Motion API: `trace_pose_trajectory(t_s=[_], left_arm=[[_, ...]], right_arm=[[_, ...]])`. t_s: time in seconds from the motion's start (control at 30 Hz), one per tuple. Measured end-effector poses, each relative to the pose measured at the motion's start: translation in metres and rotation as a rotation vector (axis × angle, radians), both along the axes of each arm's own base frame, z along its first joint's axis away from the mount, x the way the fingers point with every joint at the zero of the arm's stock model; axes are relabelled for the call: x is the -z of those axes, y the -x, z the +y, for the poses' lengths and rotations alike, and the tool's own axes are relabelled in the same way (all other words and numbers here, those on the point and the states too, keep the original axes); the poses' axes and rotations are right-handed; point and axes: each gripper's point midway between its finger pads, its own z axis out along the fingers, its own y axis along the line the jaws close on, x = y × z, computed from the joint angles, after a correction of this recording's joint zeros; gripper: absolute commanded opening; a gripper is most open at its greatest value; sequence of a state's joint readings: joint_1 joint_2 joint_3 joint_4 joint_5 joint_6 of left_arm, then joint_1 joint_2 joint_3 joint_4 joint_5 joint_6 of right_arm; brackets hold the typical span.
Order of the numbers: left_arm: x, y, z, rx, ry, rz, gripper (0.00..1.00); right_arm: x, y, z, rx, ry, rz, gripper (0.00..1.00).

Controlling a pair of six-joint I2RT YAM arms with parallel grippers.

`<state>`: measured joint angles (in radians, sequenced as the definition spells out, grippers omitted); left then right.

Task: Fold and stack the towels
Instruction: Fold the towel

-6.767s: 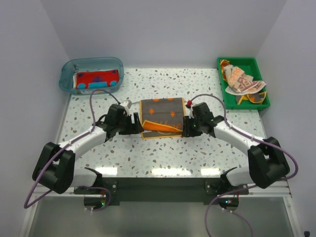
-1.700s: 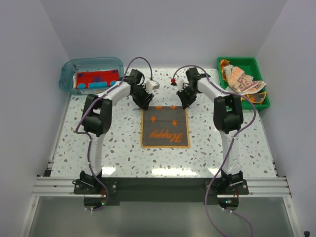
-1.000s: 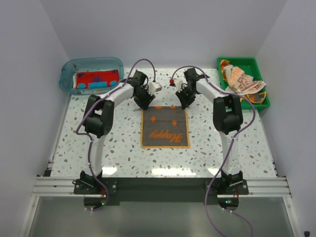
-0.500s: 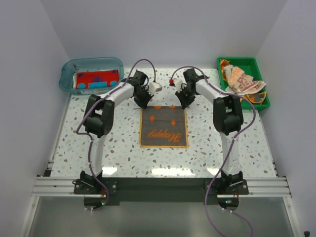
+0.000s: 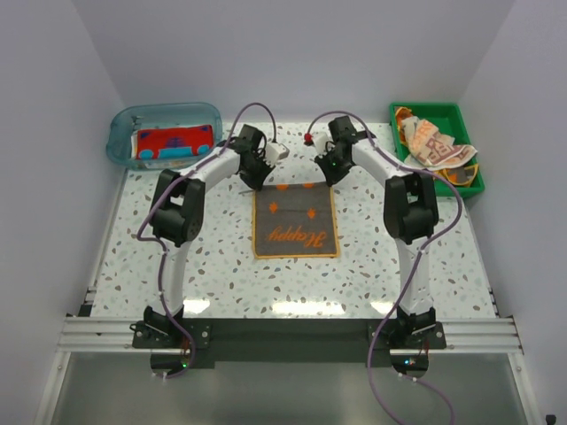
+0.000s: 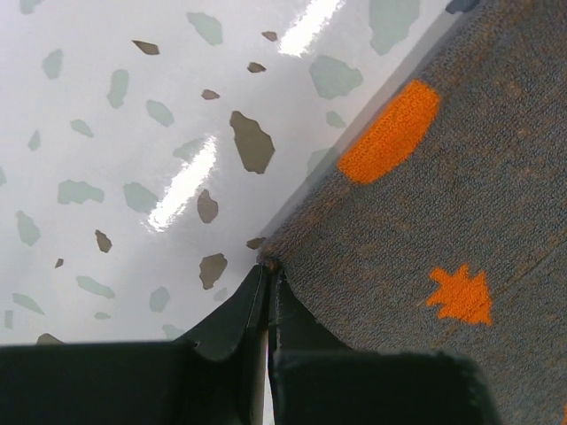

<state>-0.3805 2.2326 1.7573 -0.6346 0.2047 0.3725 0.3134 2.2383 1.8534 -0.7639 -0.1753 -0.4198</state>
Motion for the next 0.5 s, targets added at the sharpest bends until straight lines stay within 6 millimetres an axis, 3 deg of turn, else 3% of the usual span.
trace_pose_trajectory(t_s=[0.23, 0.5], left_arm=[[-0.018, 0.001, 0.001, -0.076, 0.038, -0.050, 0.00], [-0.056, 0.030, 0.007, -0.142, 0.104, -0.092, 0.00]], right_arm=[[-0.033, 0.004, 0.001, 0.025, -0.029, -0.061, 0.00], [-0.061, 0.032, 0.006, 0.064, -0.069, -0.094, 0.00]])
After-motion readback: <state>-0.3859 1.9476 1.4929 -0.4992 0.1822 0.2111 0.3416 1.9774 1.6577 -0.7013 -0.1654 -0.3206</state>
